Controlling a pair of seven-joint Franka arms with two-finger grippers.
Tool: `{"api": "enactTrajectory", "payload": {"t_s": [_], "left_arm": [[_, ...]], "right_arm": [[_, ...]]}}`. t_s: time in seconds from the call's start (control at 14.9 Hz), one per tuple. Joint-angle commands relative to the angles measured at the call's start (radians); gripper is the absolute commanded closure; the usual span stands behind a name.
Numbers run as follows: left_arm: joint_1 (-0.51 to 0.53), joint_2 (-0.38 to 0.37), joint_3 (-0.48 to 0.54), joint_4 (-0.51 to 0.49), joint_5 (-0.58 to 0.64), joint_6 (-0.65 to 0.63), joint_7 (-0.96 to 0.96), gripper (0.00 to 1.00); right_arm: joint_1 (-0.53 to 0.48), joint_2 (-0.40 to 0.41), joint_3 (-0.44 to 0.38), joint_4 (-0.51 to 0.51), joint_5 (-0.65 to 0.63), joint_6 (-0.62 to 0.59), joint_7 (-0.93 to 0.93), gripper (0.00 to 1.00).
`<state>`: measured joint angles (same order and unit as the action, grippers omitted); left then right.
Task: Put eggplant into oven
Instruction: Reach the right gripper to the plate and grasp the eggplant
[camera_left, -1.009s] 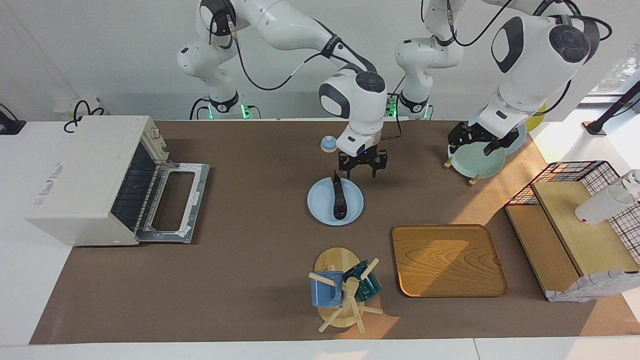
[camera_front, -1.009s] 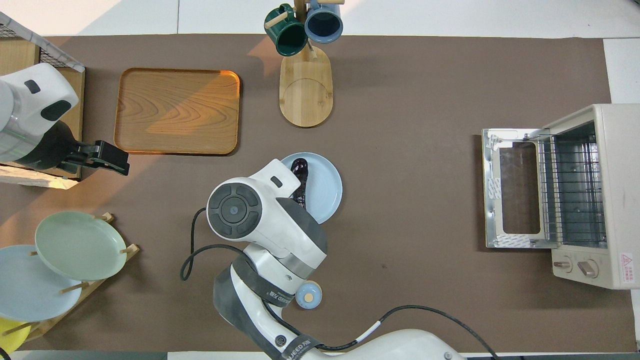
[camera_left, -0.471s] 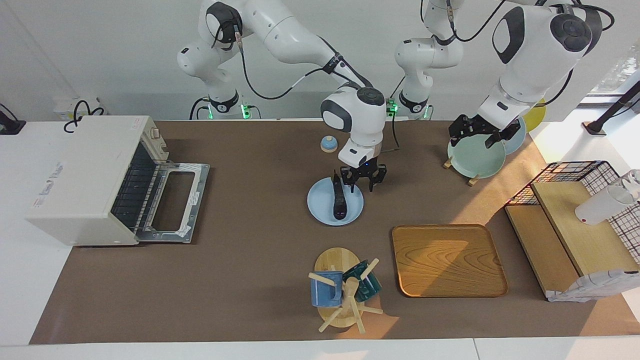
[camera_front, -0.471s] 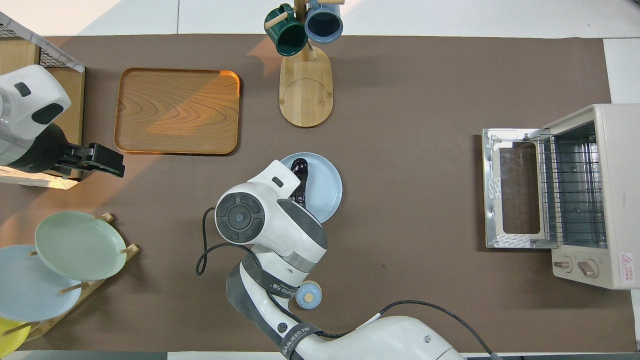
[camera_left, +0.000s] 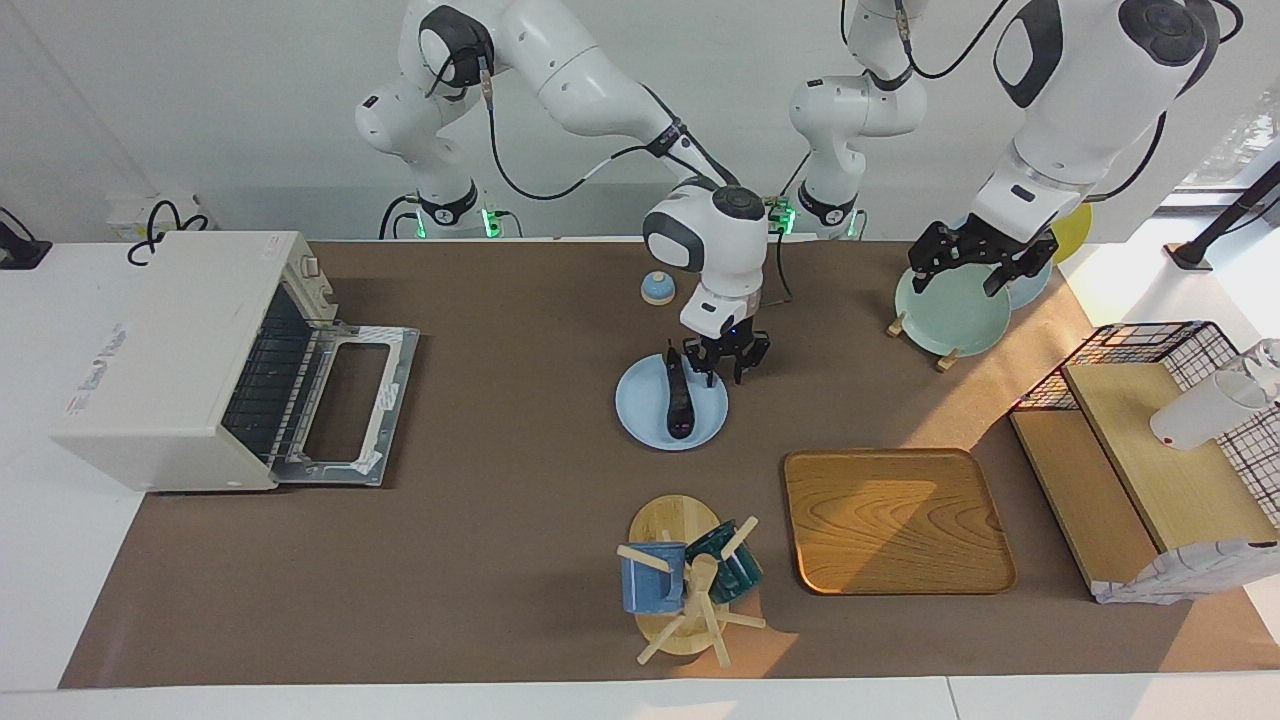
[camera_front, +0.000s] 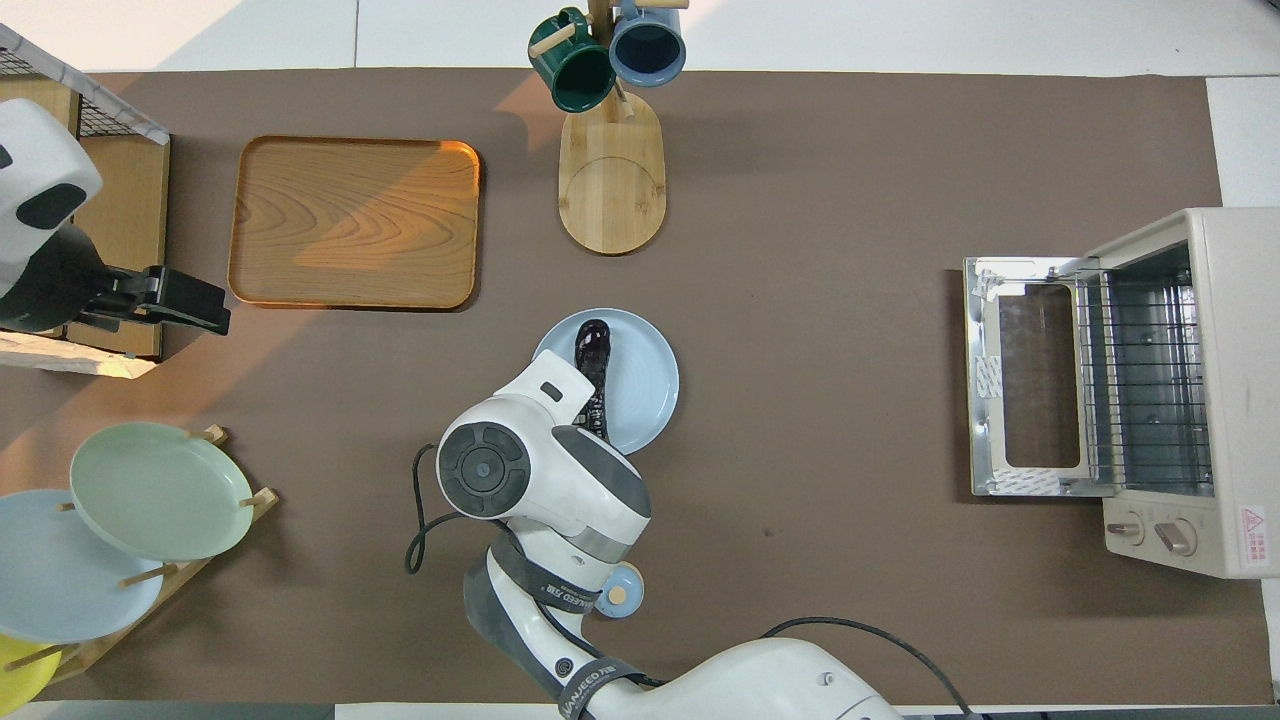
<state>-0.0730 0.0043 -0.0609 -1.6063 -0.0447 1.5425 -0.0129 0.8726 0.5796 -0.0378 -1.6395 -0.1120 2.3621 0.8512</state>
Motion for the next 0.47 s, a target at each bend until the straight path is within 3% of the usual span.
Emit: {"api": "enactTrajectory", "payload": {"t_s": [0.0,0.13,0.4], "left_arm": [[0.004,0.002,0.003,0.009,0.02,-0.03,-0.007,0.0],[0.01,-0.006,0.001,-0.018,0.014,-0.007,-0.013,0.0],[0.001,-0.018,0.003,-0.038,0.014,-0.016,-0.019,0.0]], "right_arm": [[-0.001,-0.014,0.001,-0.022,-0.055,0.002,-0.003,1.0],[-0.006,-0.017,0.001,-0.005,-0.125,-0.046,-0.027,1.0],[-0.02,-0.026,-0.001,0.098,-0.184,-0.262,-0.11,1.0]]}}
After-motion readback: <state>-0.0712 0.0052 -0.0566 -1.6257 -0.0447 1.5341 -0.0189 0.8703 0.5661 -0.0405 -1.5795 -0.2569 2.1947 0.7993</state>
